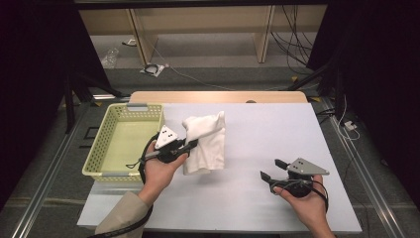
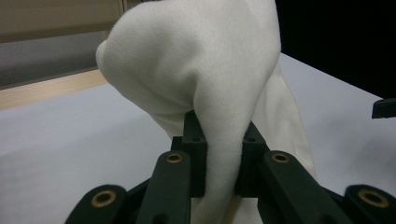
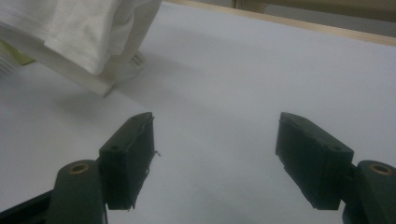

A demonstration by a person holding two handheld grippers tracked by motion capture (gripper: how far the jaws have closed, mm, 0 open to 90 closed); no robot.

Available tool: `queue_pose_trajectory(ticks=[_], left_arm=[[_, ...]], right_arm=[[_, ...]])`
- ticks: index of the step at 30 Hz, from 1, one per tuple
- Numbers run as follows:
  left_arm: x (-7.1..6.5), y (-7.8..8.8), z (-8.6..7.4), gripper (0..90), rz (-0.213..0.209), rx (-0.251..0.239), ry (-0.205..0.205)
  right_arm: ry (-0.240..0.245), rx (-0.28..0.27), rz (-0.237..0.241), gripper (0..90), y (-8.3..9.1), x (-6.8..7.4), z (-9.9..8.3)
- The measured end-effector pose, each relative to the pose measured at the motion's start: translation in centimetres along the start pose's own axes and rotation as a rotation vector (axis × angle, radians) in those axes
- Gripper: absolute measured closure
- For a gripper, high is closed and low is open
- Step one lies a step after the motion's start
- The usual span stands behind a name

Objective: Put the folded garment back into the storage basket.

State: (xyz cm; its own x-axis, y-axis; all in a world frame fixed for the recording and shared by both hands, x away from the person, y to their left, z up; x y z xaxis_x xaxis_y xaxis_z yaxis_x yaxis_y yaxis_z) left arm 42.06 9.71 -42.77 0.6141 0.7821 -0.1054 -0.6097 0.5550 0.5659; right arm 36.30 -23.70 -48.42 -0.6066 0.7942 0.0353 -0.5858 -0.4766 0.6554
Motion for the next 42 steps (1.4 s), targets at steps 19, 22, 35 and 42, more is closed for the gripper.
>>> queue_pose_trajectory(ticks=[19, 22, 35, 42], left_arm=[[0.5, 0.5, 0.5, 77.9, 0.013, -0.058, -0.025], [0.7, 0.6, 0.5, 77.9, 0.021, -0.064, -0.027], [1.2, 1.3, 1.0, 77.9, 0.038, -0.108, -0.026], [1.5, 1.5, 1.1, 77.9, 0.046, -0.114, -0.019]], right_arm=[[0.001, 0.002, 0.0, 29.0, 0.0, 0.0, 0.0], [0.002, 0.001, 0.0, 29.0, 0.0, 0.0, 0.0], [0.003, 0.001, 0.0, 29.0, 0.0, 0.0, 0.0], [0.005, 0.0, -0.001, 29.0, 0.0, 0.1, 0.0]])
Point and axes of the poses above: each handheld gripper's, and its own axes: y roughly backward along the jaws, z roughly out of its top, x roughly to its left, the point moved 4 cm from there along -y, roughly forward along the jaws, and after that the axes turned 14 degrees about x, right-handed, at the moved point
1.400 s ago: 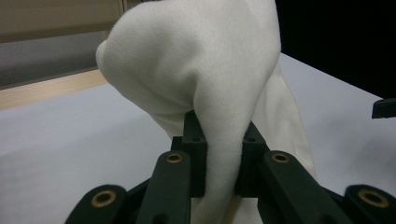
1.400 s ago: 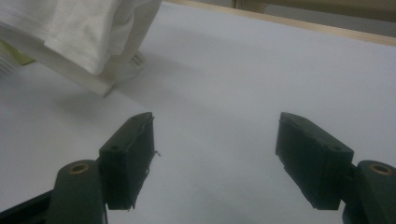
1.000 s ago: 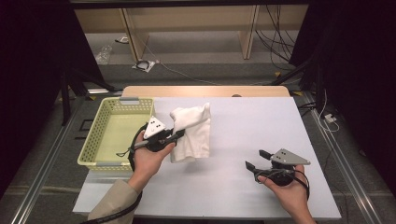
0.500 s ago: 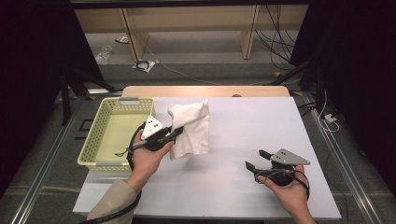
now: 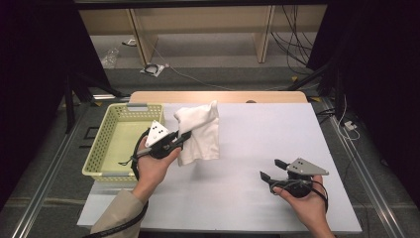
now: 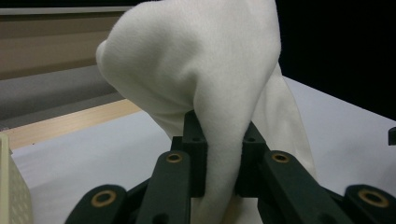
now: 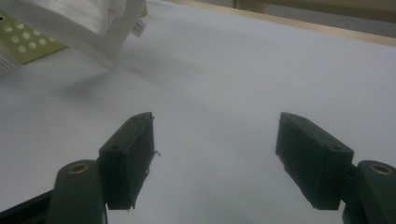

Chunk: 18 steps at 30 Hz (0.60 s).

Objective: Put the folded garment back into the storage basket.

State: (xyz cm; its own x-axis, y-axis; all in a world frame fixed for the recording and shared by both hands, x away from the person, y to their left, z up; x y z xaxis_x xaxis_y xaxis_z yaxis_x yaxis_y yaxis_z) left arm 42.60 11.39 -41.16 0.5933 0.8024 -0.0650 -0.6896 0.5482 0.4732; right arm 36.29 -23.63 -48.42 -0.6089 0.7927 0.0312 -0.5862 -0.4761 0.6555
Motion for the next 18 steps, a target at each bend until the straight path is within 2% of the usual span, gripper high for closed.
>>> queue_pose_trajectory(ticks=[18], left_arm=[[1.03, 0.74, 0.51, 77.8, 0.019, -0.012, 0.006]], right_arm=[[0.001, -0.001, -0.002, 29.0, 0.02, -0.01, 0.02]])
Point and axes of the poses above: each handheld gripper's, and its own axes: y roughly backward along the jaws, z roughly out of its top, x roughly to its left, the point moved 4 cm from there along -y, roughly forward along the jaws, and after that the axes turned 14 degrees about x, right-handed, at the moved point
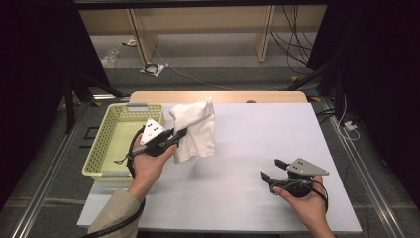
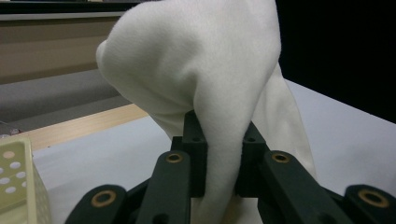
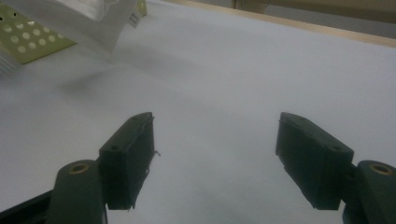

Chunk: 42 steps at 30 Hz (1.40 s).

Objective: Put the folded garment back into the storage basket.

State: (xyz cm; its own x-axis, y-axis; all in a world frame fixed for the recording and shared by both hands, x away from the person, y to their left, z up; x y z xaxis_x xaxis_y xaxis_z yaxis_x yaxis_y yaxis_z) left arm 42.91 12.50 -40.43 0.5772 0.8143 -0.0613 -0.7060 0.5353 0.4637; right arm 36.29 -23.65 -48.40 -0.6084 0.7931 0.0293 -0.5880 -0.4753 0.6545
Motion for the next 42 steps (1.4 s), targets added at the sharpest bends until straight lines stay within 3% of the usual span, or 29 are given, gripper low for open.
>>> queue_pose_trajectory(ticks=[42], left_arm=[[1.7, 1.0, 0.5, 77.8, 0.031, -0.015, 0.03]], right_arm=[[-0.002, -0.007, -0.001, 28.8, 0.0, -0.1, 0.0]])
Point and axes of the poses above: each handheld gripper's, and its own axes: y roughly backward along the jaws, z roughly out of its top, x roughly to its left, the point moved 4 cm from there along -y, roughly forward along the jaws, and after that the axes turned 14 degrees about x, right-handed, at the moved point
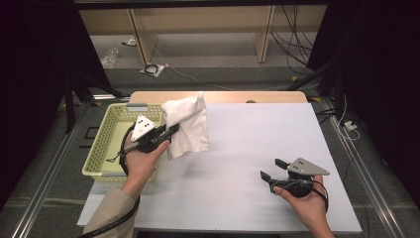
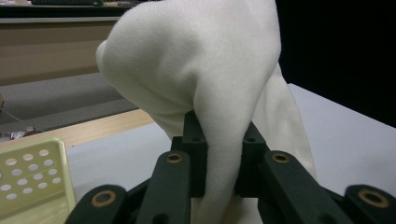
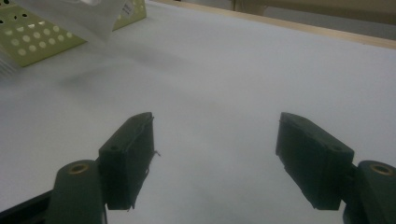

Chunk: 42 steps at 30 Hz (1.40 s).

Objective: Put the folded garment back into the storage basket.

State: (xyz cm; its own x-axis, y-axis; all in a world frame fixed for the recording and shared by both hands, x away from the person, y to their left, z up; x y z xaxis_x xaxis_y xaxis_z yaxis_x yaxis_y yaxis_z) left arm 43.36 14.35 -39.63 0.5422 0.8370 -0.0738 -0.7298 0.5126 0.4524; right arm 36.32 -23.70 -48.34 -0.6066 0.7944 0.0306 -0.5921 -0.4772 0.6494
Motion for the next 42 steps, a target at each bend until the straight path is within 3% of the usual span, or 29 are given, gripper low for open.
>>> queue_pose_trajectory(ticks=[42], left_arm=[[1.4, 0.8, 0.4, 77.8, 0.027, -0.006, 0.016]], right_arm=[[0.0, -0.002, 0.0, 28.7, 0.0, 0.0, 0.0]])
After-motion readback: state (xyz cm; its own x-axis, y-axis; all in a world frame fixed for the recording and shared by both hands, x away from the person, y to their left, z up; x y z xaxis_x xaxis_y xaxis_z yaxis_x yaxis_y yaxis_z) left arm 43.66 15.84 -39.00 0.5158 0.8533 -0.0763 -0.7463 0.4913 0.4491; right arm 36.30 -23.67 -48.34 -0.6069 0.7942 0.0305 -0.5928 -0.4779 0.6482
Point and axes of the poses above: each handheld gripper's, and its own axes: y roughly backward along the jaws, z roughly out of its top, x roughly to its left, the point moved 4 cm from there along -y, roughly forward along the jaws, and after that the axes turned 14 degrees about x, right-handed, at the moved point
